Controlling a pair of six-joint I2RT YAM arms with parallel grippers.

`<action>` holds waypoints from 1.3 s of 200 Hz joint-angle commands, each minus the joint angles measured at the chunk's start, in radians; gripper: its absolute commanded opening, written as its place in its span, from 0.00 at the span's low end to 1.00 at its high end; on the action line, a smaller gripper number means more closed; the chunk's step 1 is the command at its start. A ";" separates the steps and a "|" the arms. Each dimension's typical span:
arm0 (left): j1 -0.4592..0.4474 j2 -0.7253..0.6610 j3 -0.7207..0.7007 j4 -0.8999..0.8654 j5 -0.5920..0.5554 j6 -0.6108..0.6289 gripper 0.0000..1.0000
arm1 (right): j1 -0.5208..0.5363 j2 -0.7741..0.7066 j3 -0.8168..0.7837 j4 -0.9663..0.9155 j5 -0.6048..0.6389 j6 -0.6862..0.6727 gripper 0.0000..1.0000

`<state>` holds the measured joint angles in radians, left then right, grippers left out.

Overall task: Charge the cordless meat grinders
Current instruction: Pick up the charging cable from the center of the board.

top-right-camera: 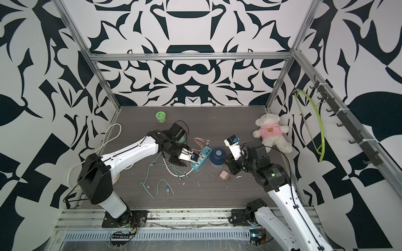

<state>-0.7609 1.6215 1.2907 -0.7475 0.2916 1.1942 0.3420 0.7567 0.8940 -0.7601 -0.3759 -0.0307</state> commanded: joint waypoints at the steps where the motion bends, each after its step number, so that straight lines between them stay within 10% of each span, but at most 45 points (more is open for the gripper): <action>1: 0.003 -0.094 -0.083 0.125 0.037 -0.070 0.60 | 0.002 0.031 0.012 0.012 0.036 0.024 0.16; 46: 0.006 -0.317 -0.268 0.552 -0.047 -0.508 0.62 | 0.002 0.248 0.105 0.028 0.157 0.031 0.19; 108: 0.013 -0.450 -0.320 0.787 -0.564 -1.318 0.64 | 0.003 0.861 0.453 0.125 0.098 -0.190 0.29; 196: 0.056 -0.369 -0.262 0.872 -0.673 -1.434 0.69 | 0.006 1.496 1.061 -0.118 0.116 -0.591 0.41; 260: 0.122 -0.299 -0.232 0.929 -0.633 -1.426 0.69 | 0.023 1.565 1.111 -0.158 0.111 -0.620 0.36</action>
<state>-0.6567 1.3037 1.0183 0.1284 -0.3550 -0.2237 0.3489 2.3558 1.9835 -0.8722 -0.2573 -0.6186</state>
